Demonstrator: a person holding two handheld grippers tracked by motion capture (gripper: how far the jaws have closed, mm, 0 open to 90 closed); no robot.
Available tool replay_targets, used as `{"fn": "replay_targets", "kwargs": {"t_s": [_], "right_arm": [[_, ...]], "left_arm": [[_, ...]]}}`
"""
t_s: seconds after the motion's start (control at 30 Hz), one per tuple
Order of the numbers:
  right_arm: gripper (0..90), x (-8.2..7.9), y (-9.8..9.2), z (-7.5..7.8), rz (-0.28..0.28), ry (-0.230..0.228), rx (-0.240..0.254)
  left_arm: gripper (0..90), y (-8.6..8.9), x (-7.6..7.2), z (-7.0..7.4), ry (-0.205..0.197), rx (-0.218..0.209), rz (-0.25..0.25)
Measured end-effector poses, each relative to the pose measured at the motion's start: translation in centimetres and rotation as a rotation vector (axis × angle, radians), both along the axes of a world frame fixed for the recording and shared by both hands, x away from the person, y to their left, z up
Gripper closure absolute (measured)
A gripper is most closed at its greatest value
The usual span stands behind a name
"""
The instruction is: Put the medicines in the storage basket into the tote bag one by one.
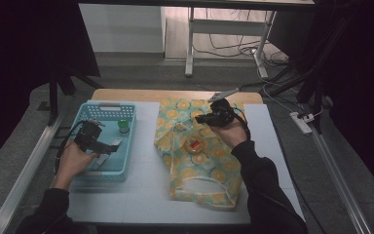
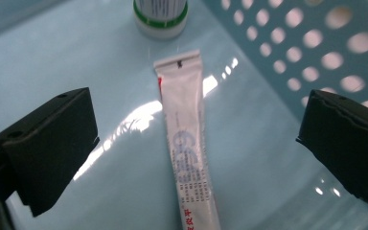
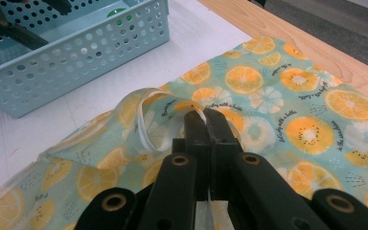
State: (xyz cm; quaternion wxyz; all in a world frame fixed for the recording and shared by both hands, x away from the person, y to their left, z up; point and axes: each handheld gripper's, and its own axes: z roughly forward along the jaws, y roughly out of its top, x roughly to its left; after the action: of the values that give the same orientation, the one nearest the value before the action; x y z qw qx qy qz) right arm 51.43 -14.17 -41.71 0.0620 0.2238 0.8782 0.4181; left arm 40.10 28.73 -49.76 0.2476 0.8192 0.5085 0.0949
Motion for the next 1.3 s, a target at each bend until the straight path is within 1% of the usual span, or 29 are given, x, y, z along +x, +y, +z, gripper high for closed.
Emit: {"fn": "replay_targets", "kwargs": {"t_s": [0.13, 0.27, 0.33, 0.37, 0.43, 0.53, 0.57, 0.6, 0.63, 0.67, 0.73, 0.87, 0.9, 1.0, 1.1, 1.17, 1.2, 1.3], "right_arm": [[90.0, 0.0, 0.1, 0.1, 0.002, -0.001, 0.001], [90.0, -0.1, 0.1, 0.2, 0.005, -0.003, 0.003], [90.0, -0.1, 0.0, 0.3, 0.006, -0.006, 0.002], [90.0, -0.1, 0.0, 0.3, 0.006, -0.006, 0.002], [90.0, -0.1, 0.0, 0.4, 0.003, -0.004, 0.004], [90.0, -0.1, 0.0, 0.3, 0.003, -0.004, 0.003], [90.0, -0.1, 0.0, 0.3, 0.004, -0.004, 0.003], [90.0, -0.1, 0.0, 0.3, 0.005, -0.004, 0.003], [90.0, -0.1, 0.0, 0.3, 0.005, -0.004, 0.004], [90.0, -0.1, 0.0, 0.3, 0.005, -0.003, 0.004], [90.0, -0.1, 0.0, 0.3, 0.005, -0.005, 0.002], [90.0, -0.2, 0.0, 0.3, 0.006, -0.005, 0.001], [90.0, -0.2, -0.1, 0.4, 0.005, -0.004, 0.001], [90.0, -0.2, -0.2, 0.4, 0.005, -0.007, 0.004], [90.0, -0.3, -0.2, 0.4, 0.004, -0.006, 0.004], [90.0, -0.3, -0.3, 0.5, 0.003, -0.007, 0.005], [90.0, -0.2, -0.3, 0.5, 0.003, -0.009, 0.005], [90.0, -0.2, -0.3, 0.5, 0.000, -0.009, 0.004]], "left_arm": [[0.0, -0.2, 0.5, -0.6, 0.067, 0.027, -0.014], [0.3, 0.0, 0.9, -1.2, 0.105, 0.032, -0.010], [1.3, -0.1, 1.1, -1.6, 0.128, 0.060, -0.006], [2.3, -0.2, 1.1, -1.7, 0.141, 0.078, -0.002], [5.1, -0.3, 1.1, -1.9, 0.146, 0.105, -0.001], [12.1, -0.6, 1.1, -2.1, 0.164, 0.128, -0.012], [16.0, -0.7, 1.1, -2.2, 0.172, 0.137, -0.017], [20.6, -0.7, 1.1, -2.2, 0.181, 0.134, -0.024], [24.6, -0.6, 1.1, -2.1, 0.185, 0.119, -0.023], [30.2, -0.6, 1.0, -2.0, 0.183, 0.117, -0.025], [44.1, -0.5, 1.0, -1.8, 0.187, 0.114, -0.012], [62.6, -0.2, 0.9, -1.7, 0.204, 0.113, 0.002], [66.0, 0.0, 0.9, -1.7, 0.208, 0.110, 0.003], [67.5, 0.1, 0.8, -1.7, 0.209, 0.099, 0.013], [68.3, -0.1, 0.9, -1.6, 0.215, 0.111, 0.014], [68.7, -0.2, 0.9, -1.6, 0.208, 0.117, 0.006], [68.9, -0.1, 0.9, -1.6, 0.204, 0.109, 0.006], [69.4, 0.1, 0.8, -1.6, 0.202, 0.087, 0.027]]}}
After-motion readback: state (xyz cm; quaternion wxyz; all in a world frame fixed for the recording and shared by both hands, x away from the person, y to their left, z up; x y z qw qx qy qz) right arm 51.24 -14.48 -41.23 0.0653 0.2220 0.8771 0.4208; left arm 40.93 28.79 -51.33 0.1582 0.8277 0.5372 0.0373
